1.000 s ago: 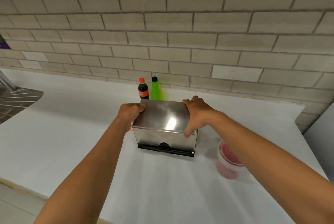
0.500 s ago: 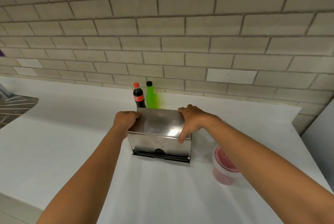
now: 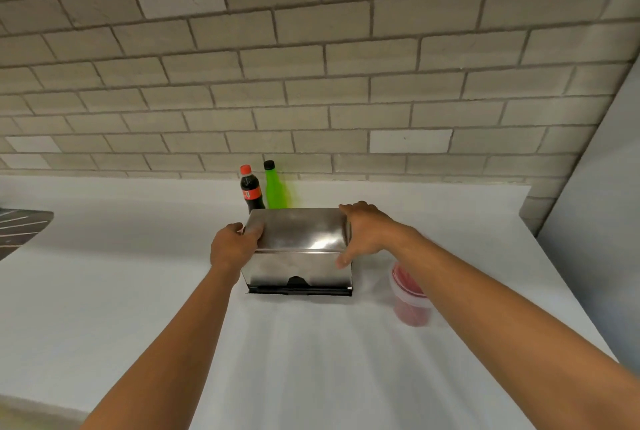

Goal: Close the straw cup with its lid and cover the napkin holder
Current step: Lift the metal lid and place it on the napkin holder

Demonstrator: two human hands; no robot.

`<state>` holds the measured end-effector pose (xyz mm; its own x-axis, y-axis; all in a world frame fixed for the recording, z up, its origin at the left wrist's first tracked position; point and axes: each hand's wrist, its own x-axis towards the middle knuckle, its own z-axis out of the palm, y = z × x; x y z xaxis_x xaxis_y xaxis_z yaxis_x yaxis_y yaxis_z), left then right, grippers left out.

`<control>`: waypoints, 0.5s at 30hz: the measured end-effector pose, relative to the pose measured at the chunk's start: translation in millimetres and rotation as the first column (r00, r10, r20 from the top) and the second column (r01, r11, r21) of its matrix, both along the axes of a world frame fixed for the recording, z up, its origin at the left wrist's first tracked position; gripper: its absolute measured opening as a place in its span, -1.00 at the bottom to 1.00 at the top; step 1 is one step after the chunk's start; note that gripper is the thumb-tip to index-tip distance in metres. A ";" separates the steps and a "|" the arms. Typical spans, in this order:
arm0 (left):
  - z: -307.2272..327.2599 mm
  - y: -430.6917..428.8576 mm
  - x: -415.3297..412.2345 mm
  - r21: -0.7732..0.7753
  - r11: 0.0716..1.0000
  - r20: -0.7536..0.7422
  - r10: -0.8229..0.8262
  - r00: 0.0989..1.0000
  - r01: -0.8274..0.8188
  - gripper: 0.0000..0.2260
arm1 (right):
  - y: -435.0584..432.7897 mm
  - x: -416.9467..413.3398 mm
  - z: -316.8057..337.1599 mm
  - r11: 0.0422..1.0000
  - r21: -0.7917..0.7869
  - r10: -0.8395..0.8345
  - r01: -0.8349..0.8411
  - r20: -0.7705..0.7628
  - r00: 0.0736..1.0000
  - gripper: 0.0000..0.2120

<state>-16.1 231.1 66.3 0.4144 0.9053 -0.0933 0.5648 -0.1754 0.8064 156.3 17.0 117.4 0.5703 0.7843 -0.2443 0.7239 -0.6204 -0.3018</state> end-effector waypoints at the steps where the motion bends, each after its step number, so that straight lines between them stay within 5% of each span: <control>1: 2.1 -4.6 -3.9 0.008 1.000 -0.010 -0.009 1.000 0.009 -0.37 | -8.7 -4.7 2.1 1.000 0.013 -0.015 0.015 0.006 1.000 0.23; 15: 49.2 -148.0 -99.1 0.216 0.906 -0.148 -0.339 0.929 0.365 -0.27 | -153.0 -146.6 31.7 0.940 0.239 -0.255 0.241 0.029 0.966 0.04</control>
<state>-115.2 83.1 115.5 0.7096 0.7033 0.0440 0.5098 -0.5554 0.6570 9.7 -136.0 149.1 0.7621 0.6466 -0.0327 0.5765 -0.7007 -0.4202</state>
